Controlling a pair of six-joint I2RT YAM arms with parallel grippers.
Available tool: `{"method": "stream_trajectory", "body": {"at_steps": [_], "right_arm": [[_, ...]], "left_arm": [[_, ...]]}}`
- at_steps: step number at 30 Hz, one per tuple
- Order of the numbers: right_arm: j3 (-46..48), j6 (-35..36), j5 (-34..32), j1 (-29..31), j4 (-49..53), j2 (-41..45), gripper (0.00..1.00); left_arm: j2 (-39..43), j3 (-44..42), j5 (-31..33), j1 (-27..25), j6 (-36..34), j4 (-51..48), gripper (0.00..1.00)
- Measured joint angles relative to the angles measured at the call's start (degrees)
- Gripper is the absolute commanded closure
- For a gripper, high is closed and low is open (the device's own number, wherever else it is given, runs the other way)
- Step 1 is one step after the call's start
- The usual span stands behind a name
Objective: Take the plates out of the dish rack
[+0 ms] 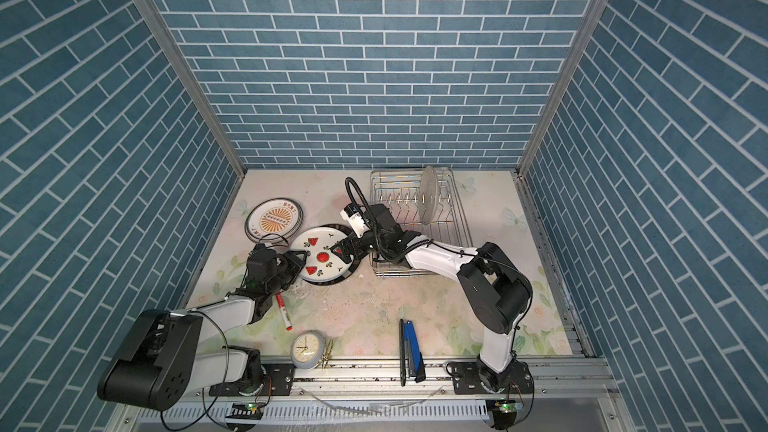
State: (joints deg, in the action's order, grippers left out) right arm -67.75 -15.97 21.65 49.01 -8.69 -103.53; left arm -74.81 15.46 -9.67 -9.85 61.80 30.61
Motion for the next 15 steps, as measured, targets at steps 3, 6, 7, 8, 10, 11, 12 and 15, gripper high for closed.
{"method": "stream_trajectory", "body": {"at_steps": [3,6,7,8,10,11,12,15], "right_arm": [[0.0,0.0,-0.2,0.0,0.1,0.0,0.09],[0.0,0.0,-0.8,0.0,-0.3,0.0,0.09],[0.0,0.0,-1.0,0.0,-0.3,0.0,0.09],[0.0,0.0,-1.1,0.0,-0.5,0.0,0.09],[0.0,0.0,-1.4,0.0,-0.9,0.0,0.09],[0.0,0.0,-1.4,0.0,-1.1,0.0,0.09],[0.0,0.0,-1.5,0.0,-1.2,0.0,0.10],[0.0,-0.1,-1.9,0.0,-1.6,0.0,0.10]], "left_arm": [[-1.2,0.8,0.1,-0.2,-0.6,0.2,0.51],[-1.1,1.2,0.5,-0.2,-1.4,-0.7,0.51],[-0.9,1.5,0.9,-0.3,-1.8,-1.4,0.51],[-0.5,1.6,1.4,-0.4,-2.2,-2.2,0.51],[0.5,1.7,2.7,-0.7,-2.9,-3.5,0.51],[0.6,1.7,3.0,-0.7,-3.2,-3.8,0.51],[0.5,1.9,3.1,-0.7,-3.6,-4.0,0.51],[-0.3,2.4,3.4,-0.8,-4.2,-3.7,0.51]]}}
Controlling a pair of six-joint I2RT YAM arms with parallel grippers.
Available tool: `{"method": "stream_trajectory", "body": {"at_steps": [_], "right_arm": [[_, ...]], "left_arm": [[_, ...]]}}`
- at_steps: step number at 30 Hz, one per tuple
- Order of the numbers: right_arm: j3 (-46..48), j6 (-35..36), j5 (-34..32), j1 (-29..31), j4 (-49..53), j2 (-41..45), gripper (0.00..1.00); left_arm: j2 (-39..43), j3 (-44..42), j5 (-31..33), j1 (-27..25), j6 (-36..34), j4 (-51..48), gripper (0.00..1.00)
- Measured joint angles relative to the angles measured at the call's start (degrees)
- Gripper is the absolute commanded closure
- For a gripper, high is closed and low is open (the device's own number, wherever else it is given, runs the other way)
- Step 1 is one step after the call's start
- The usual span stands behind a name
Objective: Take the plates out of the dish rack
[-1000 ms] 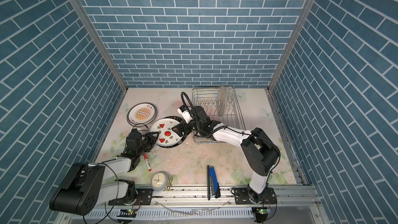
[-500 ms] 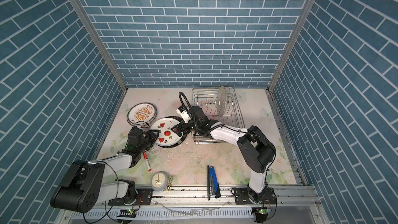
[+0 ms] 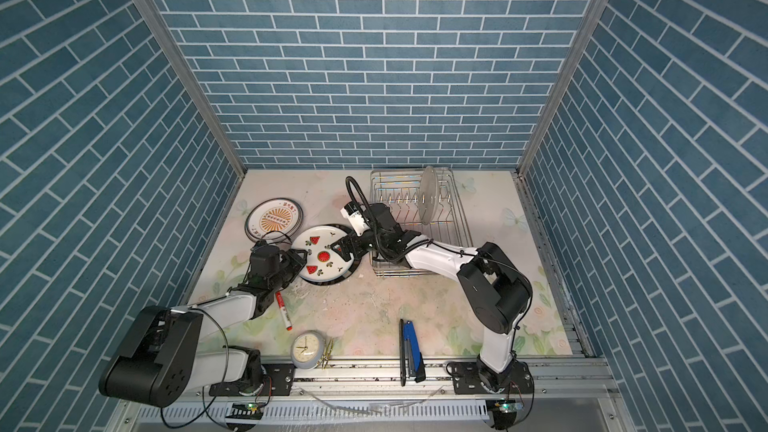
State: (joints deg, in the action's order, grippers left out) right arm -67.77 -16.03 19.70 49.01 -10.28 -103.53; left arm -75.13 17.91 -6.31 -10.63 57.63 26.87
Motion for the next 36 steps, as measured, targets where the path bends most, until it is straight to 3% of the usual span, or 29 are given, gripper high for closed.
{"method": "stream_trajectory", "body": {"at_steps": [10,36], "right_arm": [[0.0,0.0,-0.4,0.0,-1.4,-0.7,0.11],[0.0,-0.2,-0.4,0.0,-2.0,-1.5,0.12]], "left_arm": [[-1.4,4.9,5.2,-4.0,-3.7,-6.7,0.53],[-3.0,5.0,9.0,-4.0,-3.3,-6.9,0.62]]}}
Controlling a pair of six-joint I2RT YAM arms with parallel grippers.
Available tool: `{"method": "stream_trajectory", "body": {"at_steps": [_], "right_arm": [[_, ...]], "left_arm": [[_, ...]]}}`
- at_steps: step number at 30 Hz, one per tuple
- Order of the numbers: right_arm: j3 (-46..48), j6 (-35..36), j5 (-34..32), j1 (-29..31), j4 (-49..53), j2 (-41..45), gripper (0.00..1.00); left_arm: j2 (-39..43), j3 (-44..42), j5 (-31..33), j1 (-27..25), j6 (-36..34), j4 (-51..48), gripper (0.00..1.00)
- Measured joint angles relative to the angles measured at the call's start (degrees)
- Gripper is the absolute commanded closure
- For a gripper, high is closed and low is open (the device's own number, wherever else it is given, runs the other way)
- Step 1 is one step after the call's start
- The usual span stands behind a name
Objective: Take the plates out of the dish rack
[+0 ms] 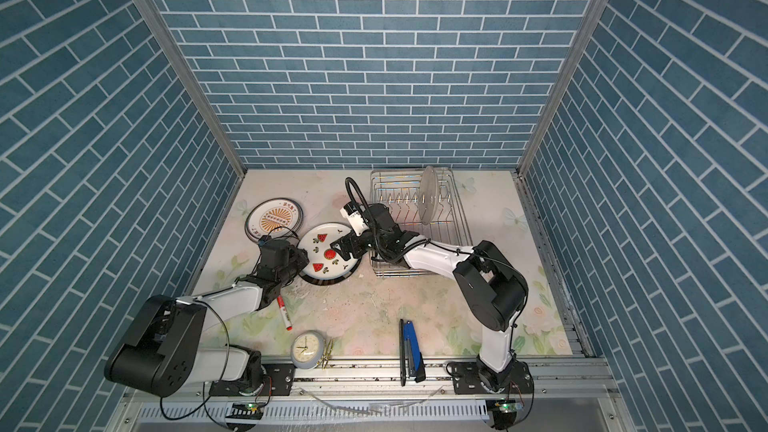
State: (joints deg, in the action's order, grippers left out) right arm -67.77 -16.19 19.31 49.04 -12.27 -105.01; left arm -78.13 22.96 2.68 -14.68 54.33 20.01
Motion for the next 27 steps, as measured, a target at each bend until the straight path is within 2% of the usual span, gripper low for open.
{"method": "stream_trajectory", "body": {"at_steps": [3,6,17,27], "right_arm": [[0.0,0.0,0.0,0.0,0.0,0.0,0.12],[0.0,0.0,0.0,0.0,0.0,0.0,0.12],[0.0,0.0,0.0,0.0,0.1,0.0,0.12],[-0.4,0.0,0.0,0.0,0.3,-0.3,0.12]], "left_arm": [[-1.0,0.1,-0.2,0.0,0.1,1.0,0.64],[-1.0,0.1,0.4,0.0,0.2,0.8,0.71],[-0.6,0.0,1.2,0.0,0.7,-0.1,0.75],[1.4,-0.6,2.2,0.2,1.0,-1.8,0.74]]}}
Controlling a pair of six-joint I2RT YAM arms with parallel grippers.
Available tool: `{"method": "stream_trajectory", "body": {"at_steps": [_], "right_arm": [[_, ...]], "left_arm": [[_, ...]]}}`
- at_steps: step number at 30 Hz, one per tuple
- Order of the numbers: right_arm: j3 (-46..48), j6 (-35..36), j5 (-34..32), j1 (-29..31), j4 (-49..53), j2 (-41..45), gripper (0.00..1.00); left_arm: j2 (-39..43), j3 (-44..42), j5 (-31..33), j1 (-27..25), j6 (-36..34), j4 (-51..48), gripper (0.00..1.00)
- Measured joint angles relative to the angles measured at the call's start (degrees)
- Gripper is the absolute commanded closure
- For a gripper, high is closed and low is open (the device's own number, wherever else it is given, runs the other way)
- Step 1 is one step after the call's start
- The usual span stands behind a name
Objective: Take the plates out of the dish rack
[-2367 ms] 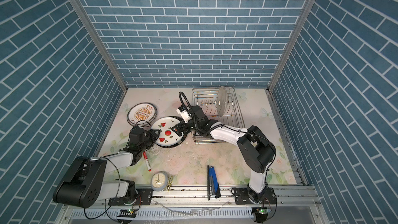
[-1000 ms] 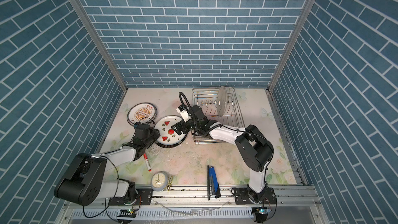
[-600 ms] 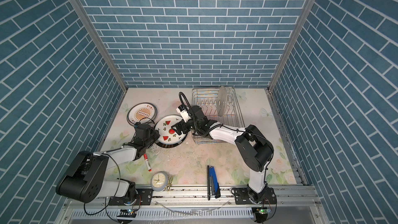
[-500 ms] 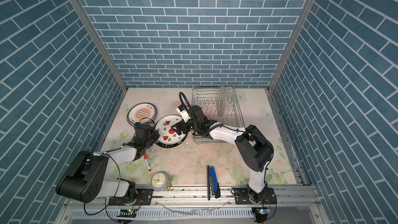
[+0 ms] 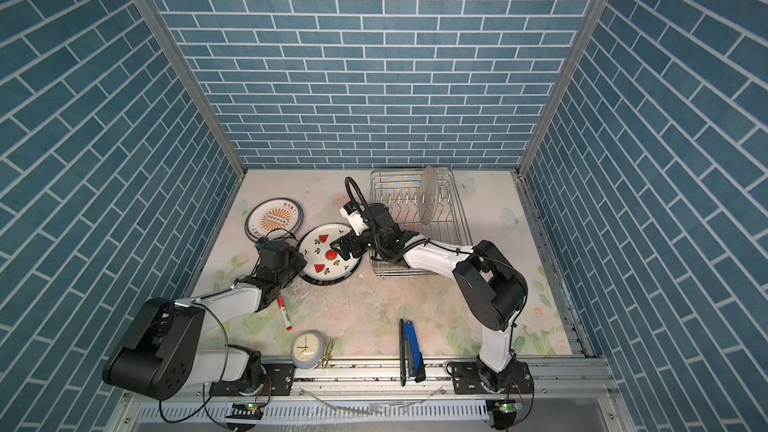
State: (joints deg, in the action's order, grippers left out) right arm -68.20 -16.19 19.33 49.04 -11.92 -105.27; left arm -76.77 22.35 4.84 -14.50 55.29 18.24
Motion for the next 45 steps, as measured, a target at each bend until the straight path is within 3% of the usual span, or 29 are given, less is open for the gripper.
{"method": "stream_trajectory", "body": {"at_steps": [3,16,21,28,32,39,45], "right_arm": [[0.0,0.0,0.0,0.0,0.0,0.0,0.12],[-2.9,0.2,-0.6,0.6,2.9,-0.8,0.10],[-2.9,0.6,-3.2,0.8,5.3,0.6,0.01],[0.4,1.1,-8.7,0.8,5.4,11.1,0.01],[4.4,1.3,-14.3,0.3,4.7,18.0,0.01],[8.2,1.2,-19.7,-4.7,6.8,25.9,0.01],[8.4,1.0,-25.3,-11.7,9.3,29.6,0.03]], "left_arm": [[0.0,0.0,0.0,0.0,0.0,0.0,0.73],[9.8,-0.5,1.1,0.0,-0.3,-3.7,0.50],[15.0,-0.9,0.0,-0.3,-1.8,-4.2,0.02],[25.3,-2.8,-1.4,-2.5,-3.6,-1.9,0.00],[27.9,-4.2,-1.7,-8.6,-6.7,1.7,0.00],[22.4,-4.3,-7.3,-14.4,-9.9,13.6,0.00],[15.2,-0.6,-7.1,-21.4,-12.4,17.3,0.00]]}}
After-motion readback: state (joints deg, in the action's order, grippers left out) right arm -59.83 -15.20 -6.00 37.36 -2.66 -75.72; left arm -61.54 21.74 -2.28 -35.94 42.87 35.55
